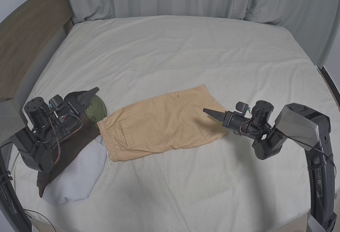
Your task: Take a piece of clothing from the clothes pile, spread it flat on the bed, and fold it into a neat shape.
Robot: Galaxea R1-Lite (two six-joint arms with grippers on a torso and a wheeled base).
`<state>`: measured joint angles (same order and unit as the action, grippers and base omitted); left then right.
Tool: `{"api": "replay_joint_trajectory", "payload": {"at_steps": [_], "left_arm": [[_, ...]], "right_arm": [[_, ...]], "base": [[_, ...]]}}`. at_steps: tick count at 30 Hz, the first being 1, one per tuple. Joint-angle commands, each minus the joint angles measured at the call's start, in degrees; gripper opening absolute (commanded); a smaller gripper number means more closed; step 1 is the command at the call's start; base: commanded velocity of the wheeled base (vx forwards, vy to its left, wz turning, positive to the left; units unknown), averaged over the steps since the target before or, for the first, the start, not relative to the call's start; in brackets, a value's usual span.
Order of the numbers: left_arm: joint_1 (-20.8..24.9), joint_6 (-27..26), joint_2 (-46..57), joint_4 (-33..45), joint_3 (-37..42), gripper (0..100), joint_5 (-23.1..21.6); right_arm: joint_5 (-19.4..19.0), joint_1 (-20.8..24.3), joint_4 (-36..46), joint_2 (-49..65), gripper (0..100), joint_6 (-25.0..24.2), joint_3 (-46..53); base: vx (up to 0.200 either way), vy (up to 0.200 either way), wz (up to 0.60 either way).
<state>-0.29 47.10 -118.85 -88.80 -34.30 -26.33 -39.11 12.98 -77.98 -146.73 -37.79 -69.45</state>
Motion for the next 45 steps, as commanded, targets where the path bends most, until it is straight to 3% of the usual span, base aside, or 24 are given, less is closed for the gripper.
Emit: {"api": "replay_joint_trajectory", "payload": {"at_steps": [1,17,23,31,45], "left_arm": [[1.3,1.4,9.9,0.0,1.1,100,-0.3],[6.4,1.3,21.7,0.0,3.3,100,-0.6],[7.2,1.2,21.8,0.0,4.1,100,-0.6],[8.0,1.0,21.8,0.0,4.8,100,-0.5],[7.9,1.0,21.6,0.0,4.8,100,-0.5]], "right_arm": [[0.9,0.9,-2.0,-0.4,100,1.8,6.3],[1.3,2.0,-10.3,0.6,100,3.2,22.7],[1.6,1.6,-10.4,1.5,100,7.1,28.0],[4.9,2.1,-10.3,-0.4,100,7.6,25.0],[7.0,5.4,-5.1,-6.6,100,7.0,14.4]], "base": [[0.000,0.000,0.00],[0.000,0.000,0.00],[0.000,0.000,0.00],[0.000,0.000,0.00],[0.000,0.000,0.00]]}}
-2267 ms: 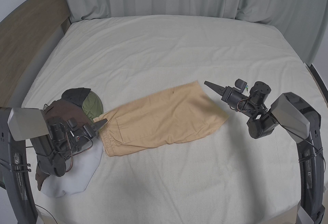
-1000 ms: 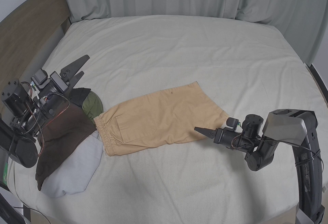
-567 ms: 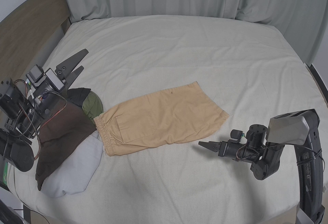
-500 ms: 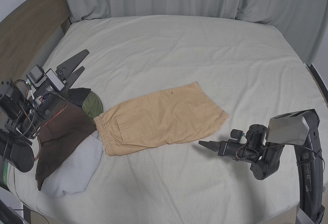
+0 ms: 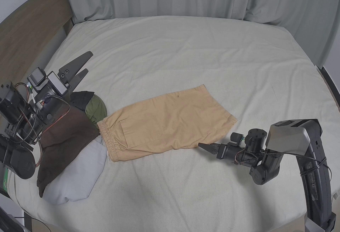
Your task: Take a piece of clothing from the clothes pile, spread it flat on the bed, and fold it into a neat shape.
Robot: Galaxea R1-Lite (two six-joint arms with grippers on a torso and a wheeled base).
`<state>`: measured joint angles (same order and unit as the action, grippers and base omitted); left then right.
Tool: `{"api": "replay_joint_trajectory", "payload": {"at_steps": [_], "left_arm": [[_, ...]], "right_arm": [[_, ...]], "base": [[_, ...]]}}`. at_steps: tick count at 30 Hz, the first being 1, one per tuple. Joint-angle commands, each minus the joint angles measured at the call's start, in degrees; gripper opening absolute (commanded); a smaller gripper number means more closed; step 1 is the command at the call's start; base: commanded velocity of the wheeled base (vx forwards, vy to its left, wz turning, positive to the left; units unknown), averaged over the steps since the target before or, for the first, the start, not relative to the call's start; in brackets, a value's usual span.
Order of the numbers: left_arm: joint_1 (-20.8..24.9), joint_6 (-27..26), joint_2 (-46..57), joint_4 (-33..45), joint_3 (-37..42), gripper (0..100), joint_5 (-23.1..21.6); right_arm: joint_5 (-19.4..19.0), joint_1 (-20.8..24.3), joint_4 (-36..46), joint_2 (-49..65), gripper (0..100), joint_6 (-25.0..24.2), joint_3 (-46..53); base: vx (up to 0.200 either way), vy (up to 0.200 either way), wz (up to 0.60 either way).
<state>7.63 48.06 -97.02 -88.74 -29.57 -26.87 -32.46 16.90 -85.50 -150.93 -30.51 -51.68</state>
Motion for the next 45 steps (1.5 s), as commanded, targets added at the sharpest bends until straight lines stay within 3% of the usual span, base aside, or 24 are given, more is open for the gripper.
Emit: {"api": "replay_joint_trajectory", "payload": {"at_steps": [1,8,13,18,26,27,45], "left_arm": [[0.0,0.0,-0.2,0.0,0.0,100,0.1],[-0.1,-0.1,-0.6,0.0,0.0,100,0.1],[-0.2,-0.1,-0.6,0.0,0.0,100,0.0],[0.0,0.1,-0.6,0.0,0.0,100,0.1],[0.0,0.3,-1.1,0.0,0.0,100,-0.7],[0.0,0.2,-1.1,0.0,0.0,100,-0.9],[0.0,-0.3,-1.4,-0.1,1.4,100,-1.9]], "right_arm": [[0.6,1.6,3.0,-2.3,100,-0.3,-3.9],[3.9,5.7,6.3,-2.3,100,-5.9,-11.2],[4.1,6.7,9.0,-2.3,100,-6.3,-13.2],[7.2,7.6,9.0,-4.0,100,-7.0,-15.7],[7.3,7.3,8.4,-4.2,100,-8.2,-16.0],[7.3,7.3,8.4,-4.2,0,-8.2,-16.0],[9.2,7.0,6.3,-3.8,0,-9.0,-12.4]], "base": [[0.000,0.000,0.00],[0.000,0.000,0.00],[0.000,0.000,0.00],[0.000,0.000,0.00],[0.000,0.000,0.00],[0.000,0.000,0.00],[0.000,0.000,0.00]]}}
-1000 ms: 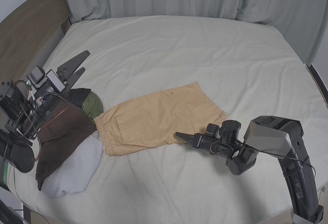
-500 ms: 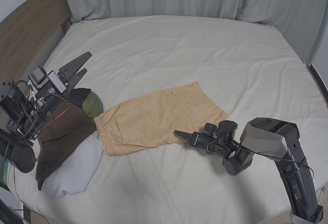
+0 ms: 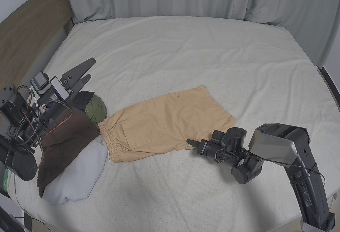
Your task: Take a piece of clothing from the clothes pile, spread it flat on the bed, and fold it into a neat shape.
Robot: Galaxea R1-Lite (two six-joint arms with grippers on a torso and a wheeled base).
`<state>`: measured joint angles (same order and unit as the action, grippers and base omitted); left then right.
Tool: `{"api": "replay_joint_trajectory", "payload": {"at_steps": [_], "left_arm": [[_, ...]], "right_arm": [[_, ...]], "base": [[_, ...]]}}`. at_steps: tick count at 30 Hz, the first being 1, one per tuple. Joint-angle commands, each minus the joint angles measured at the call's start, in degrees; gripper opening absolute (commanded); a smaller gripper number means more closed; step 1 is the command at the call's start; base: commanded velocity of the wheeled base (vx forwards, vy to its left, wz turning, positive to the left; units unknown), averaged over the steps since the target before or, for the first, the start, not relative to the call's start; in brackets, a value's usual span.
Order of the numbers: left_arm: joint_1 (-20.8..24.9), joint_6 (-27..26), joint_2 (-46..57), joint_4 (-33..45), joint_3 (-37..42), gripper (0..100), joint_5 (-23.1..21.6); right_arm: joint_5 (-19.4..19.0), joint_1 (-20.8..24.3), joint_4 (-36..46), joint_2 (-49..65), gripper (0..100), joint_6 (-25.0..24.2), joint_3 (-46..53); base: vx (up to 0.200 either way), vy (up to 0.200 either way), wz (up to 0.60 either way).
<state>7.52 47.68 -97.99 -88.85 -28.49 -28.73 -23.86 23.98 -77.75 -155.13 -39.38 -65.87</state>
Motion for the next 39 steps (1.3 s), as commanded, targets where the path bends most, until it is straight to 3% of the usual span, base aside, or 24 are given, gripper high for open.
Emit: {"api": "replay_joint_trajectory", "payload": {"at_steps": [1,11,19,34,39], "left_arm": [[0.2,0.0,-0.8,0.0,0.5,100,0.0],[1.0,-0.2,-1.9,0.0,1.4,100,0.0],[1.4,-4.0,-3.6,0.0,1.5,100,0.1],[2.3,-4.2,-3.3,0.0,2.0,100,0.1],[2.4,-4.2,-3.2,0.0,2.4,100,0.1]], "right_arm": [[0.6,-0.1,-2.1,0.4,0,-0.6,2.4],[0.7,-0.2,-6.5,0.7,0,-1.9,7.1],[2.1,-0.2,-8.6,4.0,0,-2.3,13.3],[4.0,0.8,-10.8,11.2,0,-2.5,34.0],[6.5,3.7,-10.8,14.6,0,-2.5,41.5]], "base": [[0.000,0.000,0.00],[0.000,0.000,0.00],[0.000,0.000,0.00],[0.000,0.000,0.00],[0.000,0.000,0.00]]}}
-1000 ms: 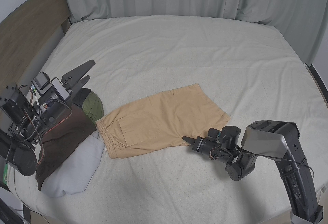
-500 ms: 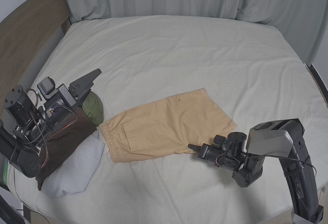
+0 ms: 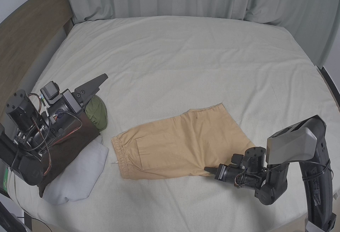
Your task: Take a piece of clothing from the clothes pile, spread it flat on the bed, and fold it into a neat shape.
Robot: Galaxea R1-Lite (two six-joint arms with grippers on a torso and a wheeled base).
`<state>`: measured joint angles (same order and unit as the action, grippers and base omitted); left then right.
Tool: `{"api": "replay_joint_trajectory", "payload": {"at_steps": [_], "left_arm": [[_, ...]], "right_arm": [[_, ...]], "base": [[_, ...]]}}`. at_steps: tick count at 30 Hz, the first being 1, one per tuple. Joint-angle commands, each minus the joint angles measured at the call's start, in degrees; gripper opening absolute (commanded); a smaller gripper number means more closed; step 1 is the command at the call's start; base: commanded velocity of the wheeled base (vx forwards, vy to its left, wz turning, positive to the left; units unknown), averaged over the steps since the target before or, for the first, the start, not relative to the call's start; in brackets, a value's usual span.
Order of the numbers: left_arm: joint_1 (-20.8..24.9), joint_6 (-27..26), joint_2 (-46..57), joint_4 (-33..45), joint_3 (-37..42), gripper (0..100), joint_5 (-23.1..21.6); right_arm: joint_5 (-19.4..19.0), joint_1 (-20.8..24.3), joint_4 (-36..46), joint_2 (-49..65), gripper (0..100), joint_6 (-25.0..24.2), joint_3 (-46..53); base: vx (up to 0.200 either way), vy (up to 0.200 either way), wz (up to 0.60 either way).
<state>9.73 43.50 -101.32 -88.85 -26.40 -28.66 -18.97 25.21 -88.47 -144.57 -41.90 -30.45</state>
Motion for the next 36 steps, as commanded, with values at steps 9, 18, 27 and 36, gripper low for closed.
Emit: {"api": "replay_joint_trajectory", "payload": {"at_steps": [9,18,27,36], "left_arm": [[0.2,0.0,0.2,0.0,0.3,100,0.0],[0.6,-0.1,0.3,0.0,0.7,100,0.0],[1.3,-2.3,0.3,0.0,0.7,100,0.0],[1.4,-2.5,0.9,0.0,0.8,100,0.0]], "right_arm": [[3.4,4.8,0.0,5.3,0,-0.1,12.9],[3.9,4.6,0.0,5.2,0,-0.1,13.0],[4.1,5.3,-0.1,8.2,100,0.7,18.1],[-1.9,8.0,0.0,22.5,100,0.9,27.0]], "base": [[0.000,0.000,0.00],[0.000,0.000,0.00],[0.000,0.000,0.00],[0.000,0.000,0.00]]}}
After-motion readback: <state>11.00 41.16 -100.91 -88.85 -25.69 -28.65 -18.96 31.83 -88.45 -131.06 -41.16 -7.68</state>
